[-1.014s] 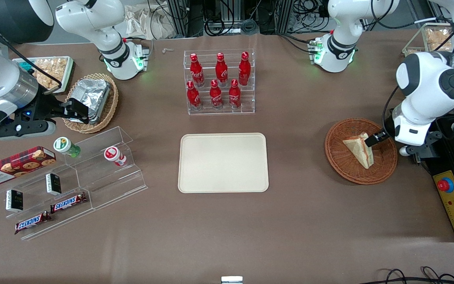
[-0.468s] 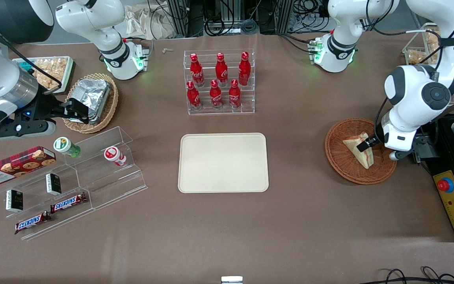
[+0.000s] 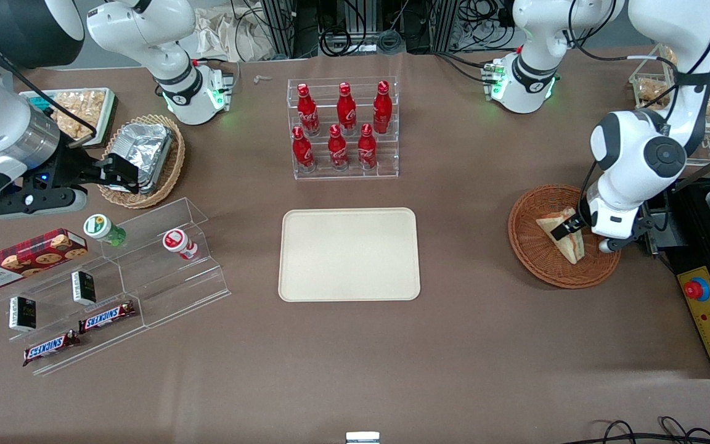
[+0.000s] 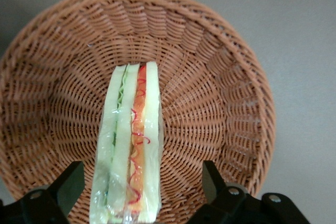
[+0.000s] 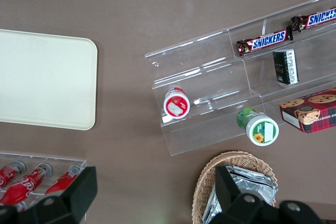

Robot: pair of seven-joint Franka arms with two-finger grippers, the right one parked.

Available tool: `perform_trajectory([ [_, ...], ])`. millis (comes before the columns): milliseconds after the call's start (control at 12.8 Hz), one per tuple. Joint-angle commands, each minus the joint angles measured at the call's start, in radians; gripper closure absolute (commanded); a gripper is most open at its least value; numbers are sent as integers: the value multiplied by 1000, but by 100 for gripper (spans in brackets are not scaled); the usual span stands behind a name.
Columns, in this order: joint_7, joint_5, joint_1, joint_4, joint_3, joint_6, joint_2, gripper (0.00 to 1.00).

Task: Place sandwich from basket to tray
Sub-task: 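Lower the open left gripper over the sandwich wedge in the basket, then close the left gripper on the sandwich wedge's crust edge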

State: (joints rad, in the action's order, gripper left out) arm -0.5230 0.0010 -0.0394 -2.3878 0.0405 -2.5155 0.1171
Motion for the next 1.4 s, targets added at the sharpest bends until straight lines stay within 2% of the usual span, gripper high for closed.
perform_trajectory([
  [0,-22,1,-7,-39,7,-57,4,0],
  [234,-22,-13,-7,-82,7,-119,15,1],
  [312,-20,-13,-8,-103,7,-159,24,3],
  [390,-17,-13,-7,-109,7,-184,33,24],
  [468,-12,-13,-5,-110,7,-184,38,58],
  [546,-8,-12,0,-108,7,-183,38,81],
  [624,-3,-12,1,-106,7,-181,38,100],
  [1014,-8,-4,3,-99,10,-167,32,100],
  [1326,-2,7,13,-48,22,36,-75,100],
])
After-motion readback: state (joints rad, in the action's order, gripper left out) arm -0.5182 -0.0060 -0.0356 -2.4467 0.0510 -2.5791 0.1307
